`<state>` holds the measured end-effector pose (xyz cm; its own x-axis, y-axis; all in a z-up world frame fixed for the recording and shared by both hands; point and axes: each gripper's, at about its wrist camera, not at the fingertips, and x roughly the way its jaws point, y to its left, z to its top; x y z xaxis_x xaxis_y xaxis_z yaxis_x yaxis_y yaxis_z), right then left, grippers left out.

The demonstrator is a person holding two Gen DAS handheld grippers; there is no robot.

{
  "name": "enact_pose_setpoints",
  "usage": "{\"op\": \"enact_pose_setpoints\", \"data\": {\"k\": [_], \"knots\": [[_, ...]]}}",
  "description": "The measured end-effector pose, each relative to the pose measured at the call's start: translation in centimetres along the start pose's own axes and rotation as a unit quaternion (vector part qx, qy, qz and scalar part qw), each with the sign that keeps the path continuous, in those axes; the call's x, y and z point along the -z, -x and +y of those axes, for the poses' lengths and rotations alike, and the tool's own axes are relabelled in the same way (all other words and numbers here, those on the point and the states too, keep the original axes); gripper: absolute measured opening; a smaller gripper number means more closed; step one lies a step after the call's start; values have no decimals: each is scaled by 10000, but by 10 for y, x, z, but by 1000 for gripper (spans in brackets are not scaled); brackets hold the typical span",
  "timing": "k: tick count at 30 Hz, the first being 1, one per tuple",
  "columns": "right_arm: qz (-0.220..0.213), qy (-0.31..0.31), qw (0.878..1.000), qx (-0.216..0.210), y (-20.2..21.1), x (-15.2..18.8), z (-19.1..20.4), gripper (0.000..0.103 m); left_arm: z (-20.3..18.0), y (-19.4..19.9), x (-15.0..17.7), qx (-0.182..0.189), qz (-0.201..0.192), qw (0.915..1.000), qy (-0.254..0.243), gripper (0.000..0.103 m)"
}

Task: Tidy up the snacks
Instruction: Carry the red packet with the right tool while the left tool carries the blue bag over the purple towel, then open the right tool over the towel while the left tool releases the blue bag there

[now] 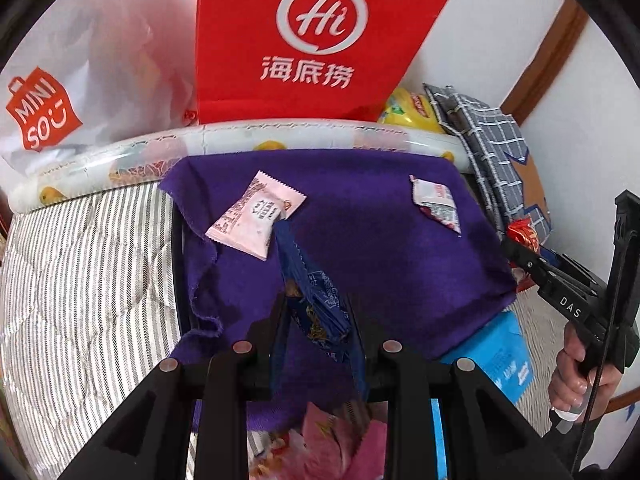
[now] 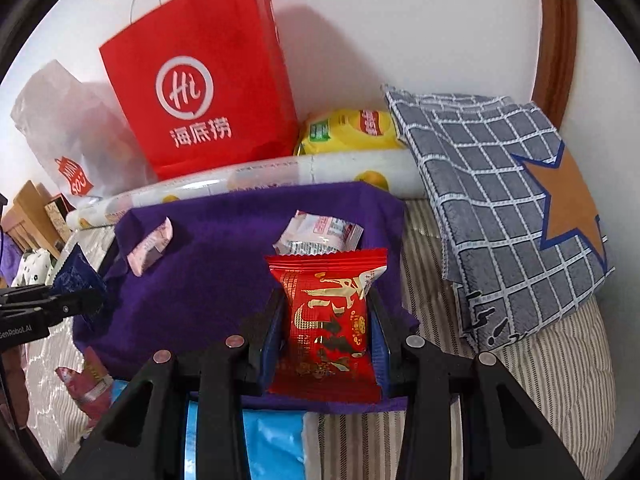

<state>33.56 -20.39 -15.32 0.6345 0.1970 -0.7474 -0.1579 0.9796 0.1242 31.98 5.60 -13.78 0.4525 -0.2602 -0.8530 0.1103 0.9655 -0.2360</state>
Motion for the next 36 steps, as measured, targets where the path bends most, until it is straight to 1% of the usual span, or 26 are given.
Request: {"op": "enact_pose_setpoints", "data": {"k": [7, 13, 14, 16, 21, 25, 26, 27, 29, 30, 31, 32, 34, 36], "knots": [[296, 38, 9996, 8, -31, 2, 0, 39, 13, -20, -6, -183, 157, 9996, 129, 26], [532, 71, 9986, 28, -50, 4, -1, 39, 18, -37, -8, -350, 323, 9988, 133, 26], [594, 103, 9982, 44, -52, 4, -1, 39, 18, -39, -9, -346, 348, 9987, 141, 26], [600, 105, 9981, 29, -54, 4, -2, 39, 16, -43, -10, -342, 366, 9986, 144, 27], [655, 136, 9978, -46, -57, 3, -3, 39, 13, -45, -11, -390, 351, 9986, 47, 28], [734, 220, 9970, -77, -59, 2, -1, 39, 15, -45, -12, -344, 384, 9986, 79, 29], [738, 264, 9969, -61, -59, 2, 0, 41, 15, -45, -12, -320, 398, 9986, 100, 30], [740, 273, 9969, -59, -58, 2, 1, 44, 15, -45, -12, -307, 402, 9987, 110, 31], [686, 261, 9973, -91, -55, 2, 2, 47, 14, -43, -13, -314, 404, 9986, 118, 38], [650, 245, 9975, -92, -52, 1, 3, 51, 13, -41, -13, -354, 388, 9986, 101, 44], [622, 232, 9977, -97, -49, 1, 3, 54, 13, -38, -12, -379, 350, 9986, 84, 48], [555, 199, 9982, -115, -44, 0, 3, 57, 13, -34, -12, -379, 313, 9988, 69, 49], [490, 153, 9986, -130, -36, -1, 3, 58, 11, -26, -12, -349, 238, 9991, 57, 55], [446, 131, 9988, -138, -28, 0, 3, 60, 10, -18, -11, -347, 161, 9993, 50, 58]]}}
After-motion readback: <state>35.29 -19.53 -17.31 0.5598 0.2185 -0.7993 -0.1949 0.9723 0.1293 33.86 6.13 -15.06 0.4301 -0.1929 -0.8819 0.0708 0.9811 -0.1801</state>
